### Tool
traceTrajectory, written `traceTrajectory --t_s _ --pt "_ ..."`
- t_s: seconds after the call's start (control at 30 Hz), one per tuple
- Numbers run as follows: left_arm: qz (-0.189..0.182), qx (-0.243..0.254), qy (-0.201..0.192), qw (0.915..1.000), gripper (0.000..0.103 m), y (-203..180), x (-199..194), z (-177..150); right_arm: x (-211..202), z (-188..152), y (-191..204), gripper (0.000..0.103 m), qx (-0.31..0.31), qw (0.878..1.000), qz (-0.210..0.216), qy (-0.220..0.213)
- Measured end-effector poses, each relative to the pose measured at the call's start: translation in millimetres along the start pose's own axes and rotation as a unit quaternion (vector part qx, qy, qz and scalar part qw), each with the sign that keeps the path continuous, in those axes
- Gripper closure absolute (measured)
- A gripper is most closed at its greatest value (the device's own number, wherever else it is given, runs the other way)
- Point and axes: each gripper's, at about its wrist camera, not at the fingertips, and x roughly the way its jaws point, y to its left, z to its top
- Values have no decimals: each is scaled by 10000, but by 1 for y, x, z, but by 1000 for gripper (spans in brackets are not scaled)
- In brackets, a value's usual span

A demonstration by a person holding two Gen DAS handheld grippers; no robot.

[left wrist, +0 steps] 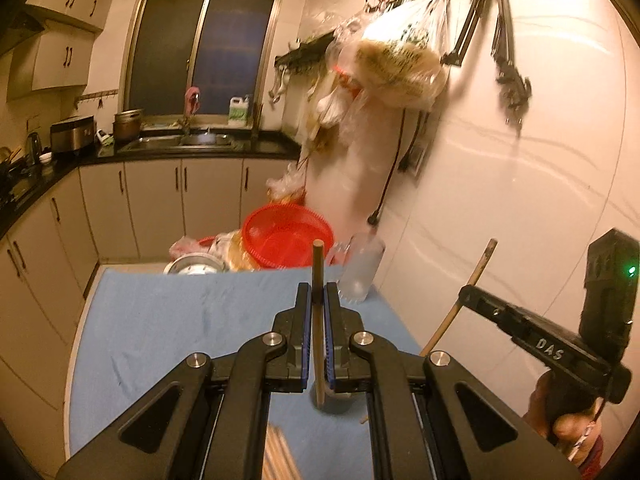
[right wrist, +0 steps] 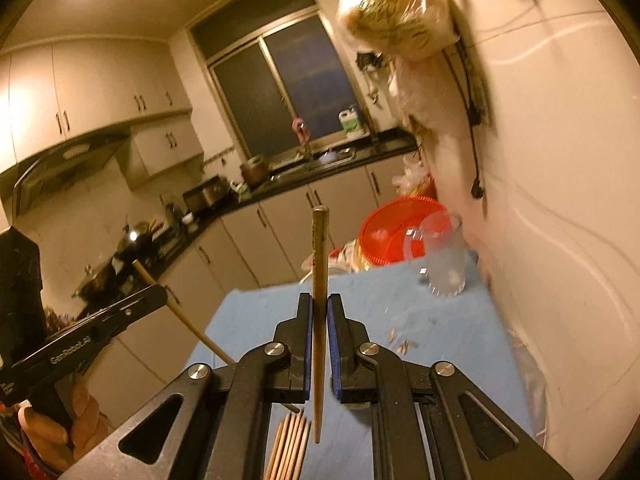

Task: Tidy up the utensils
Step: 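Lift the chopstick with the right tool and carry it over the black cup, then lower the chopstick into the black cup and open the right tool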

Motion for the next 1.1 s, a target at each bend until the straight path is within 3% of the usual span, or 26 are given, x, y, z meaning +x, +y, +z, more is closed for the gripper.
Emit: traceTrajectory --t_s 0.13,0.27,0.5,0.87,0.97,1.03,1.1 --pt "-126 37 -48 9999 97 -14 18 18 11 20 -10 95 71 9999 -119 -66" --pt "-231 17 170 9996 97 -21 49 17 36 26 -27 95 162 9996 -228 84" --pt "-259 -214 750 9966 97 -9 105 -14 89 1 -51 95 310 9966 -286 702" --pt "-123 -338 1134 9929 97 5 133 -41 124 -35 -68 93 267 9909 -355 1270" --pt "-78 -377 1134 9928 87 5 131 -41 117 -32 -67 89 219 9917 -329 1221" --pt "-45 -387 1082 9934 67 4 127 -39 111 -29 -66 82 219 9924 -328 1169" --pt "-12 -342 985 9945 66 1 121 -37 100 -26 -64 73 213 9937 -318 1049"
